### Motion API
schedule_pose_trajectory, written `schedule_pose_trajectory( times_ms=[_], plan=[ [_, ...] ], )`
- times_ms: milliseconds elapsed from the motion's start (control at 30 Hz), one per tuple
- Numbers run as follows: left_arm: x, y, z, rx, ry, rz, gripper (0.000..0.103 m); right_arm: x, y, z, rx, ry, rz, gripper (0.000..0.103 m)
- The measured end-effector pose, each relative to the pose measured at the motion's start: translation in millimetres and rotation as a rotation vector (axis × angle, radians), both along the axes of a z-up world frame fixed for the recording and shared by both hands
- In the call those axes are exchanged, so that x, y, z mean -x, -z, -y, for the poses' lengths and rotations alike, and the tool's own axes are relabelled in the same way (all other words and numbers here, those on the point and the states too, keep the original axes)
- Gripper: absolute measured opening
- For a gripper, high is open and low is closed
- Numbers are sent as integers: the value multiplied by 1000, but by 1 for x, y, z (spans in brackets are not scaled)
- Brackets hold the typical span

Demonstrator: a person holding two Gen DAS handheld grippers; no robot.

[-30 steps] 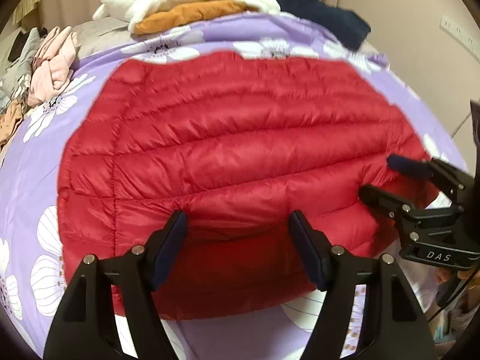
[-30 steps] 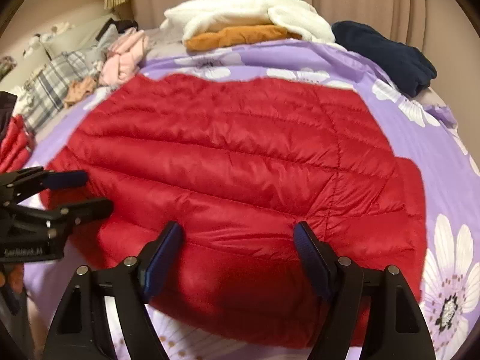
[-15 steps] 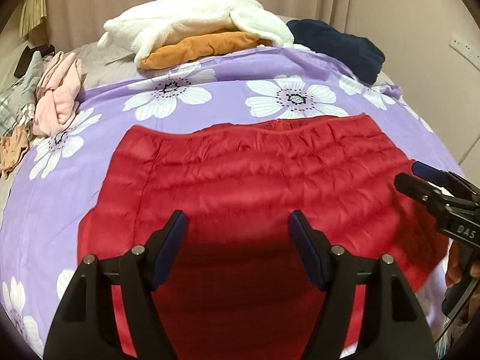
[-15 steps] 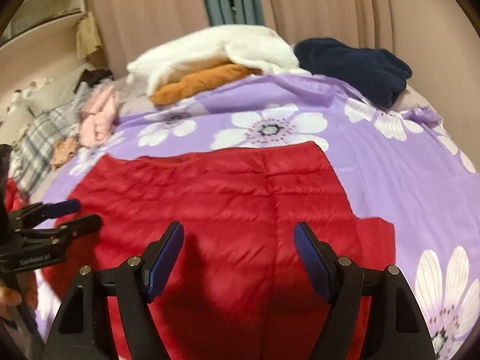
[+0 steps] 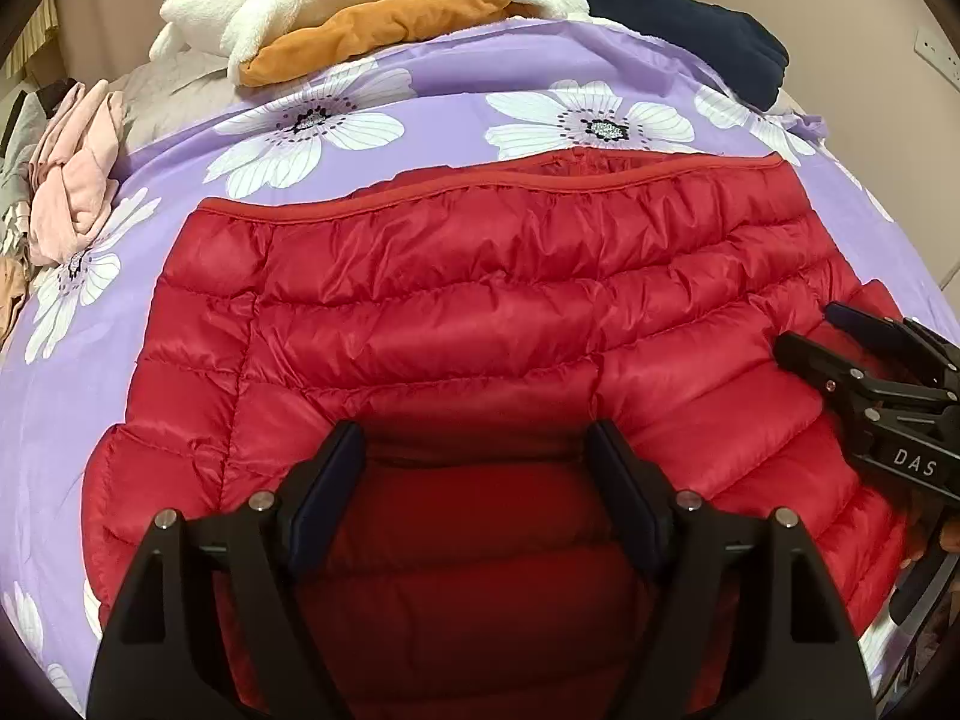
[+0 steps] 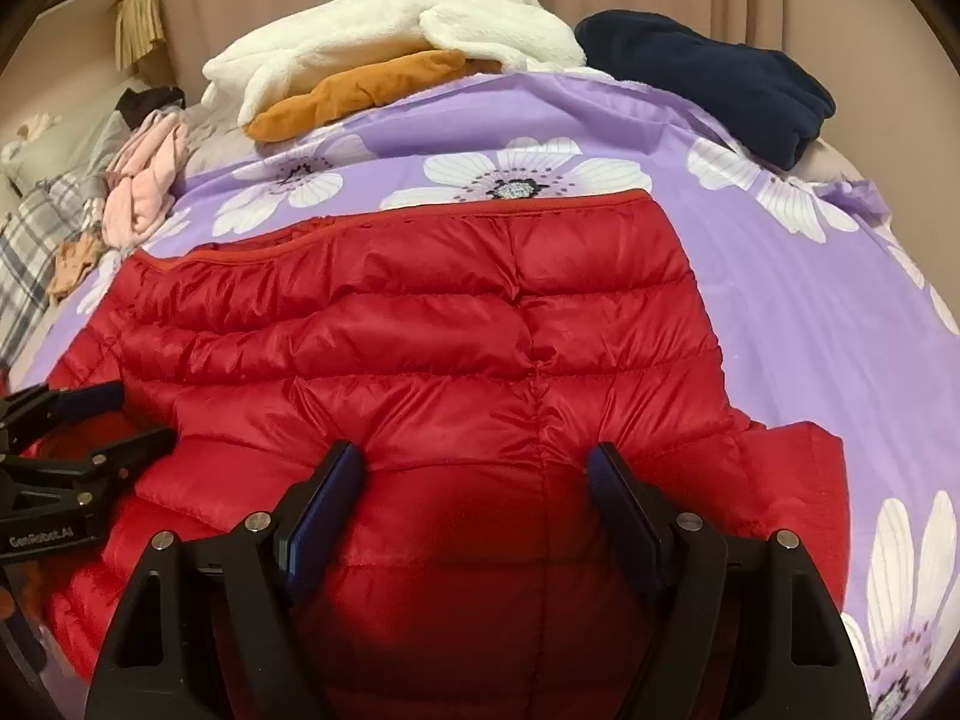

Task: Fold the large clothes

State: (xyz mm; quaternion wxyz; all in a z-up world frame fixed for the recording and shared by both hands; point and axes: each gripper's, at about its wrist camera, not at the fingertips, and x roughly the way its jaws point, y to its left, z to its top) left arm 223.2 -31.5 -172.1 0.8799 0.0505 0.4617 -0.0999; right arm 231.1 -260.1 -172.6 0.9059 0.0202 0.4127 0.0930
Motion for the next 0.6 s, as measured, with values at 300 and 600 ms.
schedule_pose_trajectory(
  times_ms=[300, 600],
  plan=[
    [21, -21, -12, 63, -47, 28, 79, 7, -14, 10, -68, 9, 10, 78],
    [101, -46, -95, 106, -226, 106, 80, 67, -45, 19, -82, 0, 117, 78]
  ],
)
